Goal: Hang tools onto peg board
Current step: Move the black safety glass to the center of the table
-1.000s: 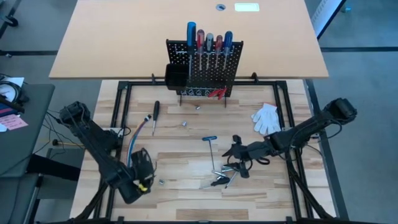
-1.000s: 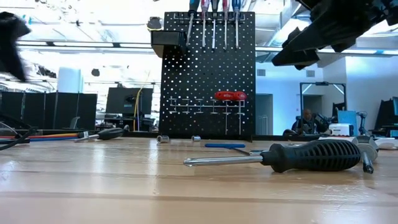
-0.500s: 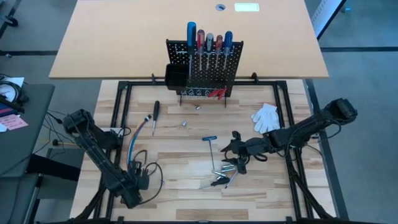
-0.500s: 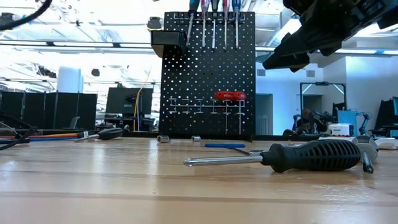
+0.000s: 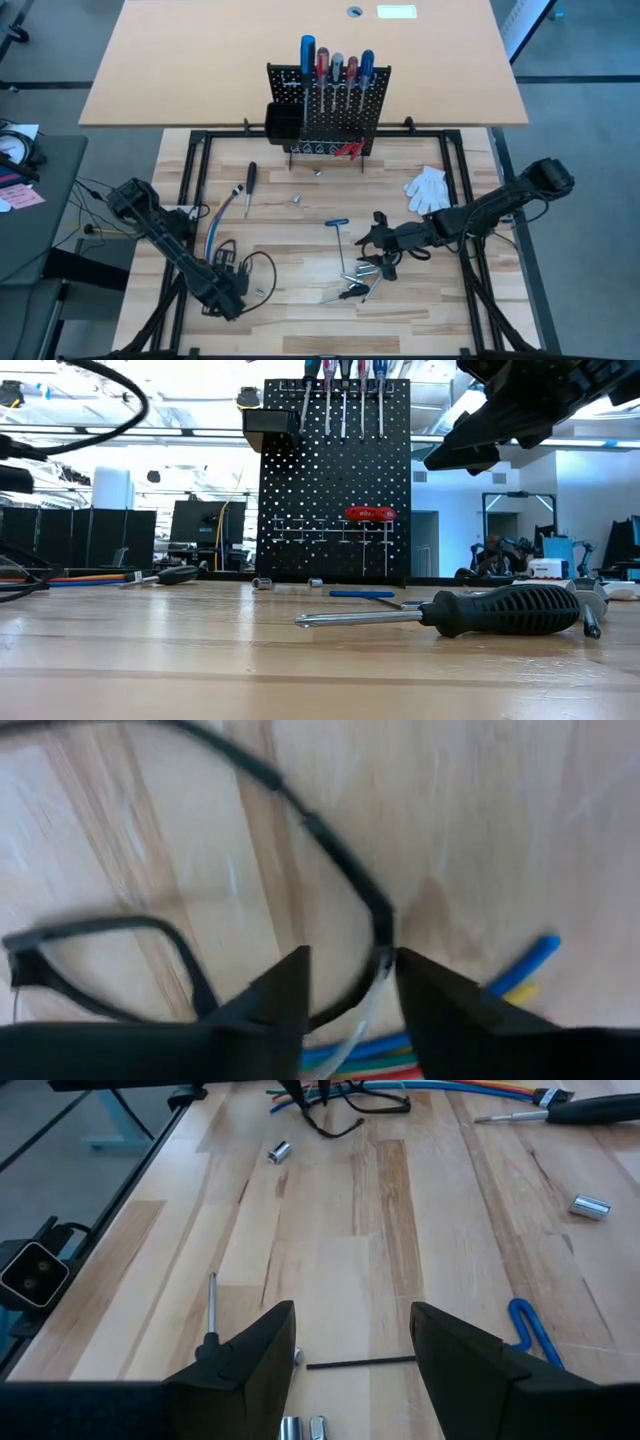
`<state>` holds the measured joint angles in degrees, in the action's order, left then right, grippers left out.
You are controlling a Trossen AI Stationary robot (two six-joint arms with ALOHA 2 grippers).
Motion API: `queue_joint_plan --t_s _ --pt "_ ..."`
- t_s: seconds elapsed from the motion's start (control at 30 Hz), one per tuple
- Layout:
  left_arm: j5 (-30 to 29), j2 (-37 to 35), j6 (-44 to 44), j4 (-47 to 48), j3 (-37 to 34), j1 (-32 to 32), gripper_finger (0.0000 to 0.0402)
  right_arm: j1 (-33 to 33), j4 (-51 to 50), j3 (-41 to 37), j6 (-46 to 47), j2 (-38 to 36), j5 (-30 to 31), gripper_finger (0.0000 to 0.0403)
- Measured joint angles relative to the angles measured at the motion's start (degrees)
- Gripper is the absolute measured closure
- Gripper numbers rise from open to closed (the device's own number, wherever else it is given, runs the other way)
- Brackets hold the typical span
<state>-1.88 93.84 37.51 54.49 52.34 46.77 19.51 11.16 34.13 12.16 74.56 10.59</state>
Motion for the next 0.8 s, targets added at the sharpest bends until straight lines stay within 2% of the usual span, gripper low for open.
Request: queue_joint_plan --t_s 0.2,0.57,0.8 --pt "0.0 0.0 -3.5 -3.1 0.0 -3.4 0.0386 0.1 0.0 0.0 0.0 0.0 0.0 0.0196" --pt "-8.9 -0.2 -5.2 -14.0 0.0 -10.3 0.0393 0.1 0.1 0.0 0.0 0.0 0.0 0.0196" --pt "-11.3 -0.2 -14.1 -22.1 0.0 -18.5 0.0391 0.1 0.9 0.0 0.0 0.0 0.0 0.0196"
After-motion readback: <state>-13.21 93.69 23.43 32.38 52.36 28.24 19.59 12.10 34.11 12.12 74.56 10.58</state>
